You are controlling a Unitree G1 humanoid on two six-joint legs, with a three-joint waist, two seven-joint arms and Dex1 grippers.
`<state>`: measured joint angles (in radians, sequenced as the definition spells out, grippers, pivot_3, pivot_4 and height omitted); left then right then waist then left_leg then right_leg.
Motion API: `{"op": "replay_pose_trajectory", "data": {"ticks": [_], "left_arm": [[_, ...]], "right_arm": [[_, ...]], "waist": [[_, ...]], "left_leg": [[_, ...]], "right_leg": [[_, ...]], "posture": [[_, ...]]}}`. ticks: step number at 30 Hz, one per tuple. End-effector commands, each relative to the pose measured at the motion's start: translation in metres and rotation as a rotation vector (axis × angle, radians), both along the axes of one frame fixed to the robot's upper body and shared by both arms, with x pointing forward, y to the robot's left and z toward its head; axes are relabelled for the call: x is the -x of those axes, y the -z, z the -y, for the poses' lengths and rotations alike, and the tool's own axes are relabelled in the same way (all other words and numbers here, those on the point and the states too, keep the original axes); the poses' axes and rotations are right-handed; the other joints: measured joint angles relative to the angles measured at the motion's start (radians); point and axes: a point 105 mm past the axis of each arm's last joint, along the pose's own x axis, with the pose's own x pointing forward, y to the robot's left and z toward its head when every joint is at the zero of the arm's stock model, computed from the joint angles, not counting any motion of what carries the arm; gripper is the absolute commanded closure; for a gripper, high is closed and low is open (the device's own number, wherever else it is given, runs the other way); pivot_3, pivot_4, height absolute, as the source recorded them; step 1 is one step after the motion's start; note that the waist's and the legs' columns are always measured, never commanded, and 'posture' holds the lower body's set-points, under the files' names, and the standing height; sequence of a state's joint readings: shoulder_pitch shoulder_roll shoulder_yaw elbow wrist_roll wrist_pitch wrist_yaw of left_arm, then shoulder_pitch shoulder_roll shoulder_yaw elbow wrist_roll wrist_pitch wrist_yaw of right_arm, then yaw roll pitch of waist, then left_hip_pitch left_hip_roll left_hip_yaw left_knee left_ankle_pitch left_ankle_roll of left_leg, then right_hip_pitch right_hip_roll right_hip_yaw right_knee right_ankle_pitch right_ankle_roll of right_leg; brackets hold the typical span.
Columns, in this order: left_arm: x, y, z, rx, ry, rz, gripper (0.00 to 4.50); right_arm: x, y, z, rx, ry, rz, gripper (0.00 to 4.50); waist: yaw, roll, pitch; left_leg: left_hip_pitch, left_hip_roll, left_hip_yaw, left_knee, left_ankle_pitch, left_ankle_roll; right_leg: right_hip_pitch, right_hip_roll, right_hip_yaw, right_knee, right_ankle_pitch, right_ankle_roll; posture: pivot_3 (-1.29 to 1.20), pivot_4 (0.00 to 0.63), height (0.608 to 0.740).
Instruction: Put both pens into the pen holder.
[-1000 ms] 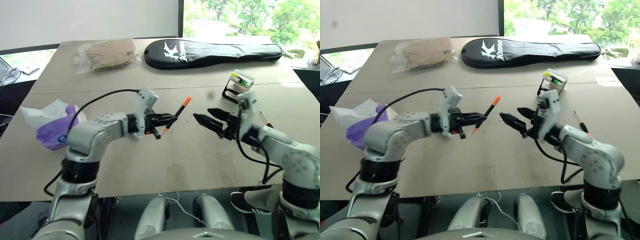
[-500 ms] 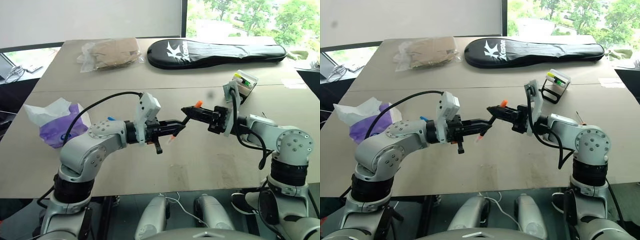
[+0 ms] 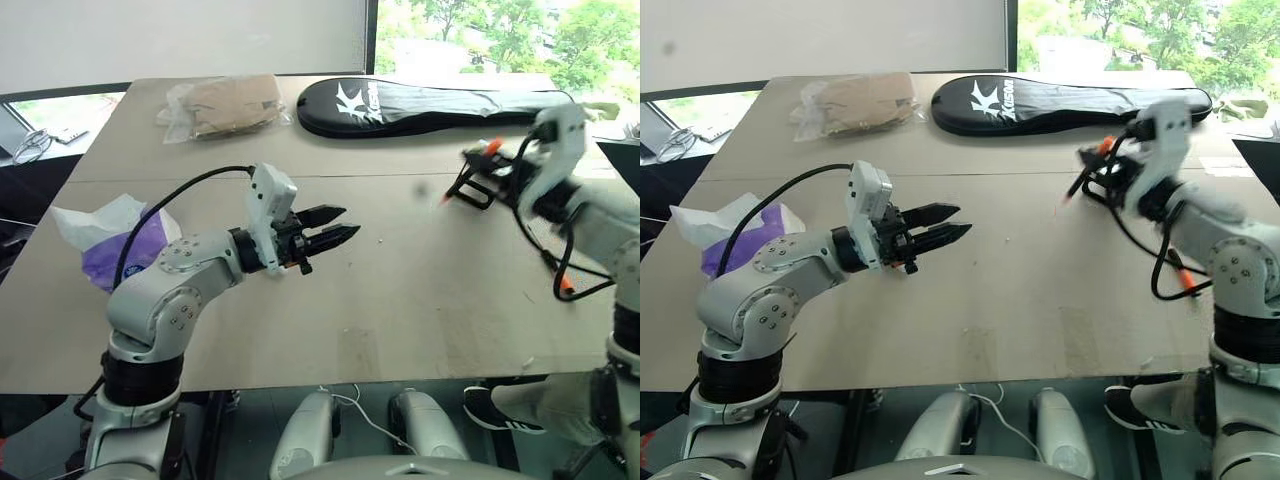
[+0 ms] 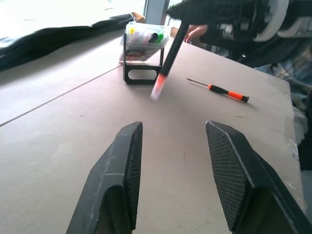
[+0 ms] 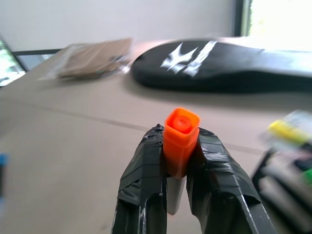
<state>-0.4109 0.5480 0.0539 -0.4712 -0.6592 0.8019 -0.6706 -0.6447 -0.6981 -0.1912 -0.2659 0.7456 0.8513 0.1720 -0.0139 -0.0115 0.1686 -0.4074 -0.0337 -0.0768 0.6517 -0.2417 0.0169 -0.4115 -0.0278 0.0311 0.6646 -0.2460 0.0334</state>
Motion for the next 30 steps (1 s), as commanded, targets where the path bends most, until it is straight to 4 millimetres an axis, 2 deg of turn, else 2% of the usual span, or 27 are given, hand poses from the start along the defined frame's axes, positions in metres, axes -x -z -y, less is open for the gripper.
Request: {"op": "replay_pose_trajectory", "data": {"ticks": [1, 3, 8, 17, 20, 27, 30], "left_arm": [[0.002, -0.011, 0.011, -0.011, 0.006, 0.098, 2.33], [0.001, -0.009, 0.013, -0.017, 0.004, 0.105, 2.33], [0.001, -0.008, 0.01, -0.034, 0.002, 0.118, 2.33], [0.003, 0.0, 0.005, -0.038, -0.017, 0.118, 2.33], [0.003, 0.001, 0.004, -0.037, -0.017, 0.118, 2.33], [0.002, 0.004, 0.004, -0.036, -0.015, 0.119, 2.33], [0.003, 0.004, 0.003, -0.038, -0.016, 0.119, 2.33]], "right_arm": [[-0.007, -0.021, 0.01, 0.143, 0.097, 0.158, 4.41], [-0.012, -0.023, 0.011, 0.179, 0.13, 0.194, 4.41], [-0.018, -0.016, -0.001, 0.229, 0.117, 0.224, 4.41], [-0.017, -0.022, -0.006, 0.127, 0.072, 0.233, 4.41], [-0.018, -0.025, -0.001, 0.139, 0.105, 0.244, 4.41], [-0.024, -0.015, 0.01, 0.197, 0.166, 0.237, 4.41], [-0.023, -0.021, 0.008, 0.123, 0.153, 0.249, 4.41]], "waist": [[-0.002, 0.0, 0.0], [-0.006, 0.0, 0.0], [-0.001, 0.0, 0.0], [0.0, 0.0, 0.0], [0.0, 0.0, 0.0], [0.0, 0.0, 0.0], [0.0, 0.0, 0.0]], "left_leg": [[0.0, 0.0, 0.0, 0.0, 0.0, 0.0], [0.0, 0.001, 0.001, -0.001, 0.0, -0.001], [0.001, 0.001, 0.003, 0.0, 0.0, 0.0], [0.001, 0.001, 0.002, 0.0, 0.0, 0.0], [0.001, 0.001, 0.002, 0.0, 0.0, 0.0], [0.001, 0.001, 0.002, 0.0, 0.0, 0.0], [0.001, 0.001, 0.002, 0.0, 0.0, 0.0]], "right_leg": [[0.0, 0.0, 0.0, 0.0, 0.0, 0.0], [0.0, 0.001, 0.002, 0.0, 0.0, 0.0], [0.0, 0.001, 0.007, 0.0, 0.0, 0.0], [0.0, 0.001, 0.007, 0.0, 0.0, 0.0], [0.0, 0.001, 0.007, 0.0, 0.0, 0.0], [0.0, 0.001, 0.007, 0.0, 0.0, 0.0], [0.0, 0.0, 0.007, 0.0, 0.0, 0.0]], "posture": [[0.0, 0.15, 0.74], [0.0, 0.15, 0.74], [0.0, 0.15, 0.74], [0.0, 0.15, 0.74], [0.0, 0.15, 0.74], [0.0, 0.15, 0.74], [0.0, 0.15, 0.74]]}}
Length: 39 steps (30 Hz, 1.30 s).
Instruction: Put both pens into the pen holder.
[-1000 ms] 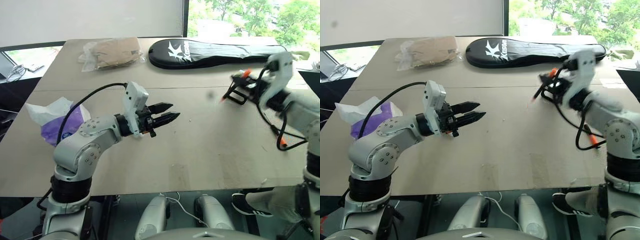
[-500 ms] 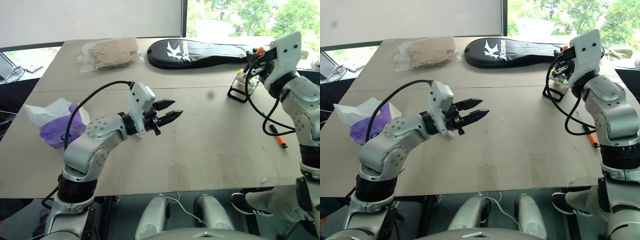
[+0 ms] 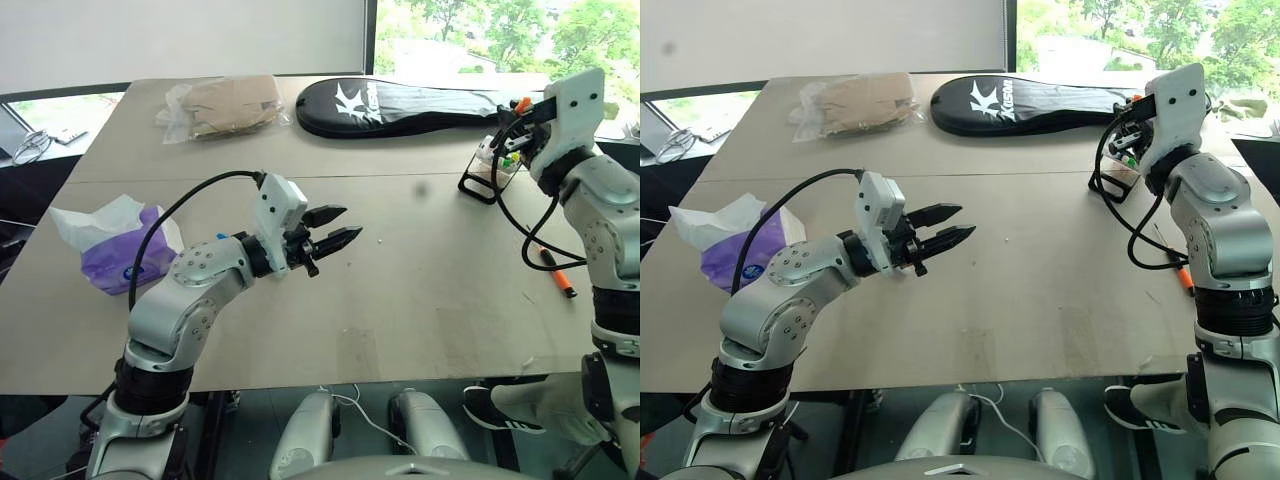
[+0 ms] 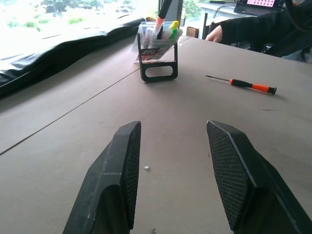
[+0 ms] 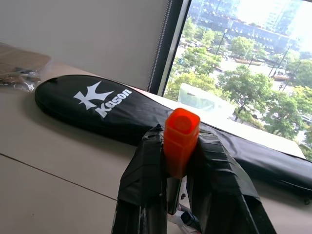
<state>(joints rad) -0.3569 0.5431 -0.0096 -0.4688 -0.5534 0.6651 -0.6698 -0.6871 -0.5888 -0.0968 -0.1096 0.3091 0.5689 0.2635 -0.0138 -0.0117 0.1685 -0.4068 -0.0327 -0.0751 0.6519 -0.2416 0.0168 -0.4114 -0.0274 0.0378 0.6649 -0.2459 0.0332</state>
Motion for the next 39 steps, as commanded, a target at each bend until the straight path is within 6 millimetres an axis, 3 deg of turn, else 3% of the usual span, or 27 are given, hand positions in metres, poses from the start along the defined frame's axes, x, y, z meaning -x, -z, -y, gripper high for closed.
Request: {"op": "replay_pose_trajectory", "data": {"ticks": [1, 7, 10, 22, 31, 32, 37, 39], "left_arm": [[0.003, -0.007, 0.0, 0.004, 0.008, 0.045, 2.33], [0.003, -0.007, -0.001, 0.001, 0.007, 0.043, 2.33], [0.003, -0.007, -0.002, -0.001, 0.007, 0.043, 2.33], [0.002, -0.009, -0.001, 0.0, 0.008, 0.05, 2.33], [0.009, -0.017, 0.0, 0.037, 0.032, 0.089, 2.33], [0.011, -0.018, 0.001, 0.048, 0.046, 0.083, 2.33], [0.012, -0.026, 0.001, 0.082, 0.055, 0.112, 2.33], [0.011, -0.027, 0.0, 0.083, 0.05, 0.116, 2.33]], "right_arm": [[0.006, -0.024, 0.004, -0.075, -0.003, 0.081, 4.41], [0.01, -0.035, 0.001, -0.245, -0.068, 0.081, 4.41], [0.009, -0.036, 0.005, -0.243, -0.051, 0.085, 4.41], [-0.008, -0.024, 0.004, -0.086, 0.018, 0.117, 4.41], [-0.032, 0.004, 0.0, 0.056, 0.066, 0.082, 4.41], [-0.033, 0.006, 0.0, 0.052, 0.069, 0.078, 3.39], [-0.035, 0.013, 0.002, 0.116, 0.073, 0.083, 1.14], [-0.033, 0.01, 0.003, 0.112, 0.073, 0.102, 0.43]], "waist": [[0.0, 0.0, 0.0], [-0.002, 0.0, 0.0], [-0.001, 0.0, 0.0], [-0.003, 0.0, 0.0], [-0.003, 0.0, 0.0], [-0.003, 0.0, 0.0], [-0.003, 0.0, 0.0], [-0.003, 0.0, 0.0]], "left_leg": [[0.0, 0.0, 0.0, 0.0, 0.0, 0.0], [0.0, 0.0, 0.0, 0.0, 0.0, 0.0], [0.0, 0.0, 0.0, 0.0, 0.0, 0.0], [0.001, 0.0, 0.001, 0.0, 0.0, 0.0], [0.001, 0.0, 0.001, 0.0, 0.001, -0.001], [0.0, 0.0, 0.001, 0.0, 0.001, -0.001], [0.0, 0.0, 0.001, -0.001, 0.002, -0.004], [0.0, 0.0, 0.001, -0.001, 0.002, -0.004]], "right_leg": [[0.0, 0.0, 0.0, 0.0, 0.0, 0.0], [0.0, 0.0, 0.0, 0.0, 0.0, 0.0], [0.0, 0.0, 0.0, 0.0, 0.0, 0.0], [0.0, 0.0, 0.0, 0.0, 0.0, 0.0], [0.0, 0.0, 0.0, 0.0, 0.0, 0.0], [0.0, 0.0, 0.0, 0.0, 0.0, 0.0], [0.0, 0.0, 0.0, 0.0, 0.0, 0.0], [0.0, 0.0, 0.0, 0.0, 0.0, 0.0]], "posture": [[0.0, 0.15, 0.74], [0.0, 0.15, 0.74], [0.0, 0.15, 0.74], [0.0, 0.15, 0.74], [0.0, 0.15, 0.74], [0.0, 0.15, 0.74], [0.0, 0.15, 0.74], [0.0, 0.15, 0.74]]}}
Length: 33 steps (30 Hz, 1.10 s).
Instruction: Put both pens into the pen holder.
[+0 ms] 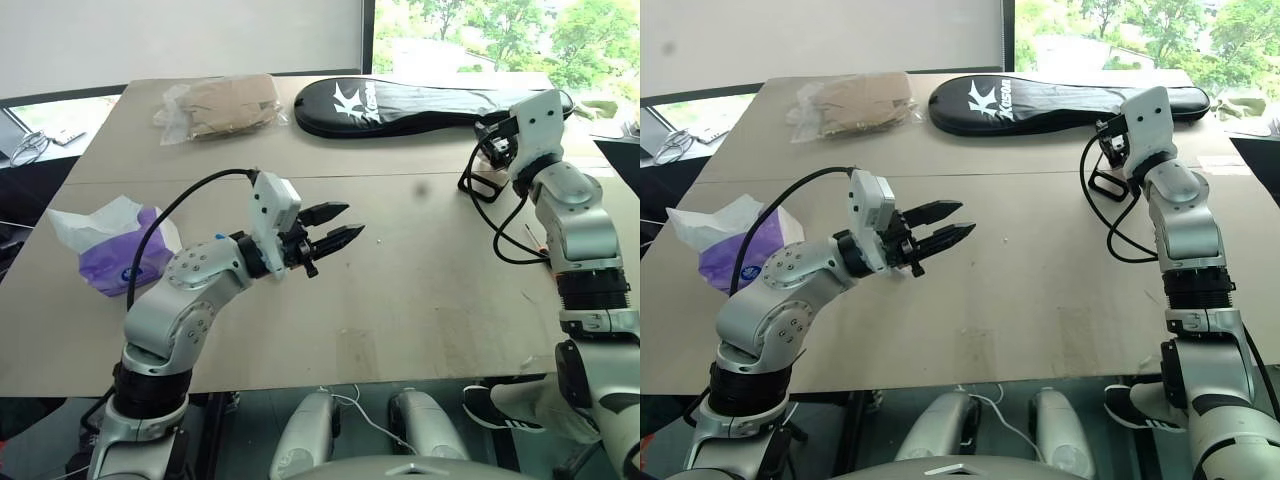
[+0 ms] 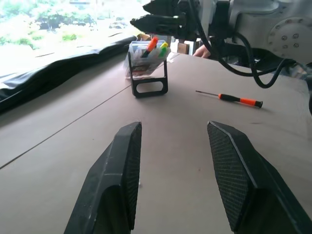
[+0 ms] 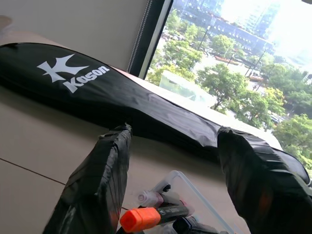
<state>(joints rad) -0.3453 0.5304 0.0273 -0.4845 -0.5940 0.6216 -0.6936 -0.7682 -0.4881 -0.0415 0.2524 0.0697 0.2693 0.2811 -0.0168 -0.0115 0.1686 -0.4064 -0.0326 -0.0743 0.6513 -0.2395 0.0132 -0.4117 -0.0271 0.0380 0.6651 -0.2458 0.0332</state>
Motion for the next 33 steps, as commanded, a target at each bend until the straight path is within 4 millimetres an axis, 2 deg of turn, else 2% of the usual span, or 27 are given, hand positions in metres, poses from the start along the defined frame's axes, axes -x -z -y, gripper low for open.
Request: {"op": "replay_pose_trajectory", "data": {"ticks": [1, 4, 7, 8, 9, 11, 14, 15, 17, 19, 21, 23, 27, 33], "left_arm": [[0.005, -0.015, 0.001, 0.024, 0.014, 0.069, 2.33], [0.006, -0.013, 0.0, 0.036, 0.031, 0.043, 2.33], [0.007, -0.012, -0.003, 0.049, 0.019, 0.018, 1.63], [0.005, -0.012, -0.005, 0.047, -0.008, 0.013, 1.18], [0.001, -0.008, -0.011, 0.024, -0.062, -0.002, 0.46], [-0.009, -0.001, -0.027, 0.012, -0.206, -0.072, 0.01], [-0.02, 0.009, -0.051, -0.048, -0.416, -0.16, 0.01], [-0.024, 0.015, -0.057, -0.057, -0.482, -0.225, 0.01], [-0.037, 0.024, -0.082, -0.117, -0.764, -0.326, 0.01], [-0.045, 0.026, -0.1, -0.082, -0.962, -0.456, 0.01], [-0.05, 0.031, -0.11, -0.075, -1.092, -0.546, 0.01], [-0.053, 0.036, -0.115, -0.05, -1.185, -0.588, 0.01], [-0.056, 0.046, -0.122, 0.019, -1.327, -0.688, 0.01], [-0.062, 0.062, -0.124, 0.027, -1.424, -0.83, 0.01]], "right_arm": [[0.007, -0.021, 0.002, 0.01, -0.006, 0.091, 0.08], [0.016, -0.028, -0.004, -0.025, -0.061, 0.128, 0.08], [0.036, -0.025, -0.016, -0.035, -0.183, 0.116, 0.0], [0.043, -0.021, -0.021, -0.039, -0.229, 0.093, 0.0], [0.055, -0.011, -0.027, -0.016, -0.309, 0.05, 0.0], [0.079, 0.009, -0.037, 0.005, -0.442, -0.043, 0.0], [0.112, 0.028, -0.051, 0.037, -0.618, -0.155, 0.0], [0.118, 0.032, -0.053, 0.05, -0.64, -0.17, 0.0], [0.126, 0.04, -0.056, 0.069, -0.671, -0.207, 0.0], [0.133, 0.045, -0.061, 0.067, -0.719, -0.241, 0.0], [0.141, 0.046, -0.067, 0.068, -0.783, -0.254, 0.0], [0.153, 0.045, -0.072, 0.095, -0.863, -0.25, 0.0], [0.173, 0.048, -0.075, 0.181, -1.0, -0.243, 0.0], [0.177, 0.046, -0.074, 0.242, -1.072, -0.223, 0.0]], "waist": [[0.0, 0.0, 0.0], [0.001, 0.0, 0.0], [0.001, 0.0, 0.0], [0.001, 0.0, 0.0], [0.001, 0.0, 0.0], [0.004, 0.0, 0.0], [0.005, 0.0, 0.0], [0.003, 0.0, 0.0], [0.003, -0.001, 0.0], [0.004, -0.004, 0.001], [0.005, -0.005, 0.001], [0.002, -0.004, 0.001], [0.007, -0.005, 0.002], [0.012, -0.008, 0.003]], "left_leg": [[0.0, 0.0, 0.0, 0.0, 0.0, 0.0], [0.0, 0.0, 0.0, 0.0, 0.0, 0.0], [0.0, 0.0, 0.0, 0.0, 0.0, 0.0], [0.0, 0.0, -0.001, 0.0, 0.0, 0.0], [0.0, 0.0, -0.001, 0.0, 0.0, 0.0], [-0.001, 0.0, -0.001, 0.0, -0.002, 0.004], [-0.001, 0.0, -0.003, 0.0, -0.003, 0.004], [-0.001, 0.0, -0.003, 0.0, -0.003, 0.004], [0.0, 0.0, -0.002, 0.001, -0.003, 0.004], [0.001, 0.0, -0.003, 0.003, -0.003, 0.004], [0.007, 0.0, -0.005, 0.003, -0.003, 0.004], [0.008, -0.001, -0.006, 0.003, -0.003, 0.004], [0.008, -0.001, -0.006, 0.002, 0.0, -0.001], [0.008, -0.002, -0.007, 0.002, 0.0, -0.001]], "right_leg": [[0.0, 0.0, 0.0, 0.0, 0.0, 0.0], [0.0, 0.0, 0.0, 0.0, 0.0, 0.0], [0.0, 0.0, 0.0, 0.0, 0.0, 0.0], [0.0, 0.0, 0.0, 0.0, 0.0, 0.0], [0.0, 0.0, 0.0, 0.0, 0.0, 0.0], [0.0, 0.0, 0.0, 0.0, 0.0, 0.0], [0.0, 0.0, -0.002, -0.001, 0.0, 0.0], [0.0, 0.0, -0.002, -0.001, 0.0, 0.0], [0.0, 0.0, -0.001, 0.0, 0.0, 0.0], [0.003, 0.0, -0.006, 0.001, 0.0, 0.001], [0.009, 0.002, -0.009, 0.0, 0.0, 0.001], [0.011, 0.005, -0.01, -0.001, 0.0, 0.001], [0.01, 0.0, -0.01, -0.001, 0.0, 0.001], [0.01, -0.002, -0.01, -0.001, 0.0, 0.001]], "posture": [[0.0, 0.15, 0.74], [0.0, 0.15, 0.74], [0.0, 0.15, 0.74], [0.0, 0.15, 0.74], [0.0, 0.15, 0.74], [0.0, 0.15, 0.74], [0.0, 0.15, 0.74], [0.0, 0.15, 0.74], [0.0, 0.15, 0.74], [0.0, 0.15, 0.74], [0.0, 0.15, 0.74], [0.0, 0.15, 0.74], [0.0, 0.15, 0.74], [0.0, 0.15, 0.74]]}}
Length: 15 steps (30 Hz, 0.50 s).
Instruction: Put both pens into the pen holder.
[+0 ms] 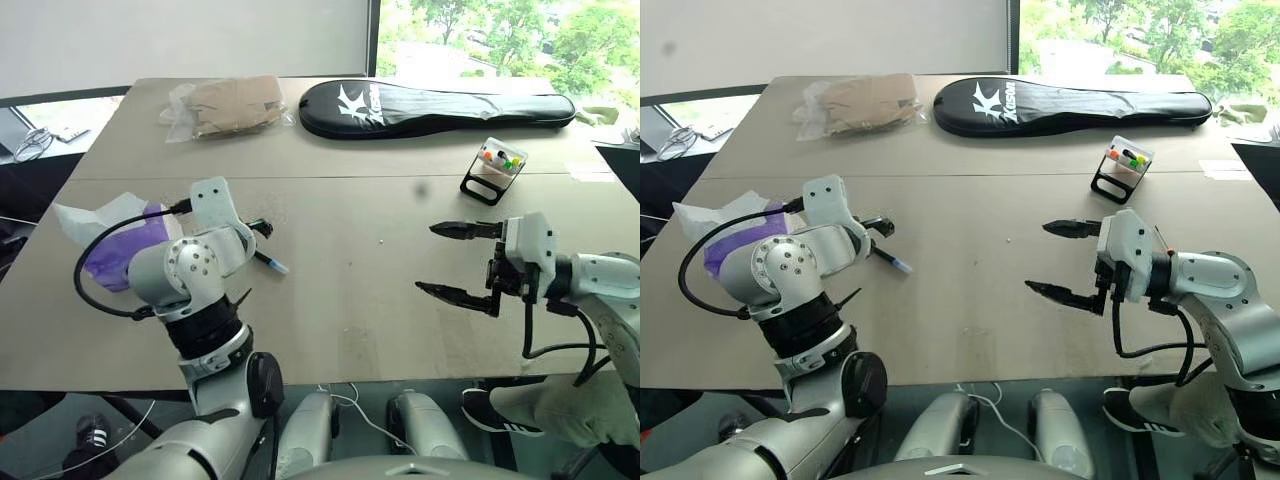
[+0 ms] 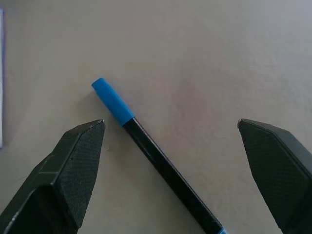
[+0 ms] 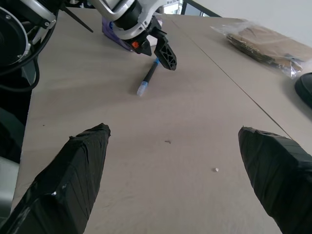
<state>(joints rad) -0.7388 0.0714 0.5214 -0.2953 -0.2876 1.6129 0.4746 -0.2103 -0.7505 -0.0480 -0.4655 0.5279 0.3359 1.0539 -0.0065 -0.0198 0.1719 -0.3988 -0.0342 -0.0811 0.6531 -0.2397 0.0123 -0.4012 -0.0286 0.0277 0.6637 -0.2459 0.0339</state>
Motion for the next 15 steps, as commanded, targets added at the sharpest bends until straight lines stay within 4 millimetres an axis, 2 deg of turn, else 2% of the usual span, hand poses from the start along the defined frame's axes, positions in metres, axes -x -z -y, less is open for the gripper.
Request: {"op": "replay_pose_trajectory", "data": {"ticks": [1, 5, 9, 12, 15], "left_arm": [[-0.004, 0.004, -0.003, 0.021, -0.066, -0.055, 0.01], [-0.006, 0.014, 0.005, 0.083, -0.121, -0.133, 0.01], [0.0, 0.024, 0.009, 0.12, -0.205, -0.201, 0.01], [0.002, 0.028, 0.011, 0.119, -0.212, -0.22, 0.8], [0.001, 0.027, 0.011, 0.108, -0.197, -0.213, 2.17]], "right_arm": [[0.005, -0.01, -0.002, 0.014, -0.062, 0.066, 0.0], [0.007, -0.008, -0.001, 0.042, -0.09, 0.057, 0.0], [0.009, -0.006, 0.003, 0.067, -0.099, 0.036, 0.0], [0.008, -0.004, 0.005, 0.079, -0.098, 0.032, 0.0], [0.006, -0.002, 0.004, 0.079, -0.086, 0.028, 0.0]], "waist": [[0.002, 0.0, 0.0], [0.006, -0.001, 0.0], [0.015, -0.001, 0.0], [0.015, -0.001, 0.0], [0.018, 0.0, 0.0]], "left_leg": [[0.0, 0.0, 0.0, 0.0, 0.0, 0.0], [0.0, -0.001, 0.0, 0.0, 0.0, 0.0], [0.0, -0.002, 0.0, 0.0, 0.0, 0.0], [0.0, -0.002, 0.001, 0.0, 0.0, 0.0], [0.0, -0.002, 0.001, -0.001, 0.0, -0.001]], "right_leg": [[0.0, 0.0, 0.0, 0.0, 0.0, 0.0], [0.0, -0.001, -0.001, 0.0, 0.0, 0.0], [0.0, -0.002, -0.001, 0.0, 0.0, 0.0], [0.0, -0.002, 0.0, 0.0, 0.0, 0.0], [0.0, -0.002, 0.0, 0.0, 0.0, 0.0]], "posture": [[0.0, 0.15, 0.74], [0.0, 0.15, 0.74], [0.0, 0.15, 0.74], [0.0, 0.15, 0.74], [0.0, 0.15, 0.74]]}}
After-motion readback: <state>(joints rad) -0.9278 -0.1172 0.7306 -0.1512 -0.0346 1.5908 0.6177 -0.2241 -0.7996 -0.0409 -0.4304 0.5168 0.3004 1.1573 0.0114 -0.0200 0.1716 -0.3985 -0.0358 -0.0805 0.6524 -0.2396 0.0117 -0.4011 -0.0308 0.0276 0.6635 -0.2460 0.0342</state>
